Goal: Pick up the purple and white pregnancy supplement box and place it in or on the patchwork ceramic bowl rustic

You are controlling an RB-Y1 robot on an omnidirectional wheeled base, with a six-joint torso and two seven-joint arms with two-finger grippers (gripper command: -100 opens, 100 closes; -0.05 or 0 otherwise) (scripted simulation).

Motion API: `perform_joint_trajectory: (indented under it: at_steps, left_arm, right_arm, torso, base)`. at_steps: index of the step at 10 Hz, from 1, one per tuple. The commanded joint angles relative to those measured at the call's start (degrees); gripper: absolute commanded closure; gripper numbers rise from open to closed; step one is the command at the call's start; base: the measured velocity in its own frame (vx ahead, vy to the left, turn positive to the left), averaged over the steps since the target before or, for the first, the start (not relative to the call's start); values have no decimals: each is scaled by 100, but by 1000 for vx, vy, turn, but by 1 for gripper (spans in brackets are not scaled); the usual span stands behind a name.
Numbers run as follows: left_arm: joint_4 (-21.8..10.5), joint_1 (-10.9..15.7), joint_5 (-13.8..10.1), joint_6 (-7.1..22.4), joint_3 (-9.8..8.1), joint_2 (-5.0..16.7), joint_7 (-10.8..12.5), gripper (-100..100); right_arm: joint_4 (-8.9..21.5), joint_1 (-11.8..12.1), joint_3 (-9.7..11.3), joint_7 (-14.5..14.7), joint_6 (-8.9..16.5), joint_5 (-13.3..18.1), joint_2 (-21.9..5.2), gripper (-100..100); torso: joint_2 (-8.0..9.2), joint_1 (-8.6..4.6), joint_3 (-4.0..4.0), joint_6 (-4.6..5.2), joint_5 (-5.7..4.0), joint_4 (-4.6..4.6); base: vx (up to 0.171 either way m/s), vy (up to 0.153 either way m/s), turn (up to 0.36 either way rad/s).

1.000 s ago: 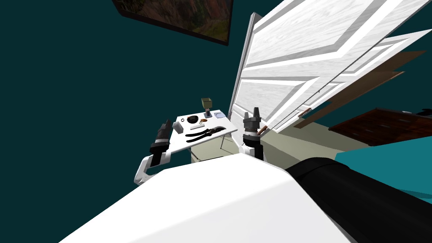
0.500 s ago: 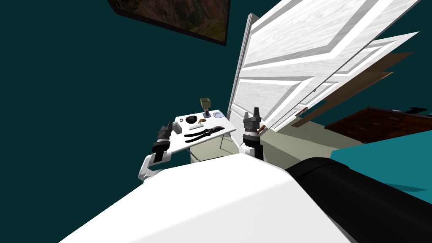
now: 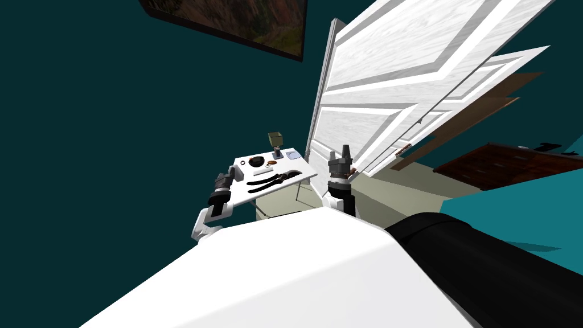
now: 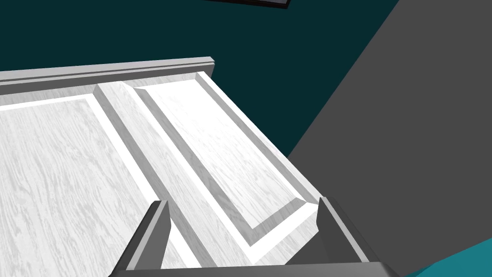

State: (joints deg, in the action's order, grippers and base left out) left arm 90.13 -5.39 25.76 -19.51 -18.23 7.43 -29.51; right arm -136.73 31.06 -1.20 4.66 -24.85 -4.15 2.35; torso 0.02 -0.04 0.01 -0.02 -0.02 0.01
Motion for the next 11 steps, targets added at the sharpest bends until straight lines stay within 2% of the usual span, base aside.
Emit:
perform_joint_trajectory:
  at_steps: [1,4,5,9,11]
  left_arm:
    - [-286,150,102,58,-92,-18,-186,-100]
    - [-836,418,340,196,-294,-79,-605,-100]
    - [-863,418,340,196,-294,-79,-605,-100]
    - [-1440,702,589,340,-514,-163,-1044,-100]
    - [-1760,876,735,422,-650,-302,-1302,-100]
  right_arm:
    - [0,0,0,0,0,0,0,0]
    - [0,0,0,0,0,0,0,0]
    - [0,0,0,0,0,0,0,0]
    - [0,0,0,0,0,0,0,0]
    - [0,0,0,0,0,0,0,0]
  torso:
    - [0,0,0,0,0,0]
    - [-1,1,-1,1,0,0]
    - [-1,1,-1,0,0,0]
    - [-3,5,-2,0,1,-1]
    - [-7,8,-4,0,2,-1]
  base:
    - [-4,-10,-30]
    - [-5,-10,-34]
    - [-1,-4,-13]
    - [2,2,-24]
    - [18,14,-35]
